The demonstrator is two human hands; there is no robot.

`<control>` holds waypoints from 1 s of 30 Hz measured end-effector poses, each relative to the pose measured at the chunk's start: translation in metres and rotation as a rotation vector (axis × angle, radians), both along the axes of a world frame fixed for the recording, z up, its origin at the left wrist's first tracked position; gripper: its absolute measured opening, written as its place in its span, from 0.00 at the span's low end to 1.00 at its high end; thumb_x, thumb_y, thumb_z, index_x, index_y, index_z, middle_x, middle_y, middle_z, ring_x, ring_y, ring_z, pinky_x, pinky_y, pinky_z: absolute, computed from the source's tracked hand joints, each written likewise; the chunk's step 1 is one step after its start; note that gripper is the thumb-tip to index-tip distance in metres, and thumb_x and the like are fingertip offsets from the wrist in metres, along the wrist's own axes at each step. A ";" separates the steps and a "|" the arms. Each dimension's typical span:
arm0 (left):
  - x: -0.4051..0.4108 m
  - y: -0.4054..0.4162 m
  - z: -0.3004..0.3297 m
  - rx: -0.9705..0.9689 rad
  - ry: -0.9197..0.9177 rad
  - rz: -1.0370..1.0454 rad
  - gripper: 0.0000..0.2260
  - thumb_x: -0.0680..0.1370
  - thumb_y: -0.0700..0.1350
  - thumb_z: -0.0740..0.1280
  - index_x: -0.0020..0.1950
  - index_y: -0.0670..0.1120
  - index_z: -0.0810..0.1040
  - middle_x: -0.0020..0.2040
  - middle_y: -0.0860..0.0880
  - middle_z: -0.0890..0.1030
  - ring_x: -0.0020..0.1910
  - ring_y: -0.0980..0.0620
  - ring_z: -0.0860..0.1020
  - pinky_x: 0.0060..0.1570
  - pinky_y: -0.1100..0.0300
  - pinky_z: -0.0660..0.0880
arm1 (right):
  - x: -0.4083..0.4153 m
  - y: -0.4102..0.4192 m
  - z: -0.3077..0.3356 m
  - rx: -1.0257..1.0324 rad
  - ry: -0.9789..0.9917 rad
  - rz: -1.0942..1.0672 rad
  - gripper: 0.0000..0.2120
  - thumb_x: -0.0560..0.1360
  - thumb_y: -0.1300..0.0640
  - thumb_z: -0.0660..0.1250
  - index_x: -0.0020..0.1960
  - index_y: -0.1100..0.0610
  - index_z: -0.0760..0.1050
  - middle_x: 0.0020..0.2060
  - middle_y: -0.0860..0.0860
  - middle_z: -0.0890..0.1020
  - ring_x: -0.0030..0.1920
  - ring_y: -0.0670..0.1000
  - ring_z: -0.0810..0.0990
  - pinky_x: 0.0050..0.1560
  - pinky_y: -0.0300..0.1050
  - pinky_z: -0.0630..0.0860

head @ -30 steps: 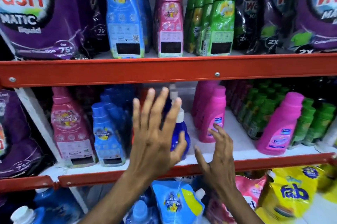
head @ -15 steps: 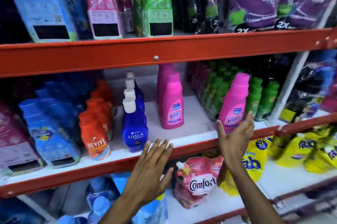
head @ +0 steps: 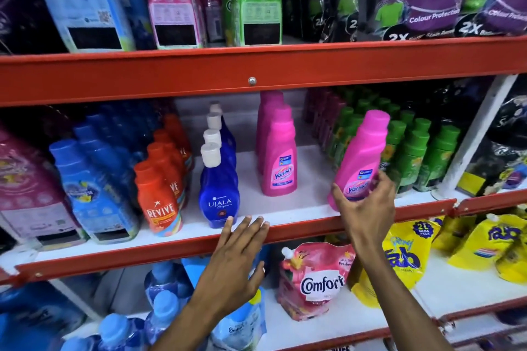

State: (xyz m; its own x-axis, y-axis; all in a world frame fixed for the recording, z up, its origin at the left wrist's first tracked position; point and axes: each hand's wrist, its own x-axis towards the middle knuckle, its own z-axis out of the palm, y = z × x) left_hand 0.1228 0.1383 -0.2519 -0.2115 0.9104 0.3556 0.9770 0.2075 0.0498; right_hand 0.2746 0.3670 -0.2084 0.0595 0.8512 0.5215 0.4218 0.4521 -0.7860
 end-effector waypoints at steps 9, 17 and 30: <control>-0.007 -0.008 0.002 -0.007 -0.039 -0.021 0.33 0.75 0.53 0.62 0.79 0.52 0.57 0.78 0.53 0.67 0.78 0.53 0.63 0.78 0.55 0.42 | -0.052 -0.064 0.011 -0.004 -0.098 0.222 0.42 0.60 0.37 0.79 0.64 0.57 0.68 0.55 0.53 0.76 0.52 0.54 0.80 0.48 0.45 0.78; -0.006 -0.011 0.002 0.038 -0.040 -0.043 0.31 0.76 0.54 0.61 0.78 0.51 0.59 0.76 0.52 0.69 0.77 0.53 0.64 0.78 0.55 0.42 | -0.072 -0.080 0.009 -0.052 -0.129 0.254 0.41 0.59 0.35 0.78 0.62 0.57 0.68 0.53 0.52 0.74 0.51 0.56 0.81 0.46 0.46 0.77; -0.028 -0.043 -0.002 0.155 0.072 -0.017 0.28 0.75 0.53 0.64 0.75 0.51 0.67 0.76 0.50 0.70 0.78 0.46 0.63 0.73 0.43 0.58 | -0.071 -0.104 0.008 0.183 0.015 0.204 0.40 0.67 0.45 0.79 0.70 0.63 0.67 0.65 0.60 0.73 0.67 0.59 0.70 0.69 0.53 0.69</control>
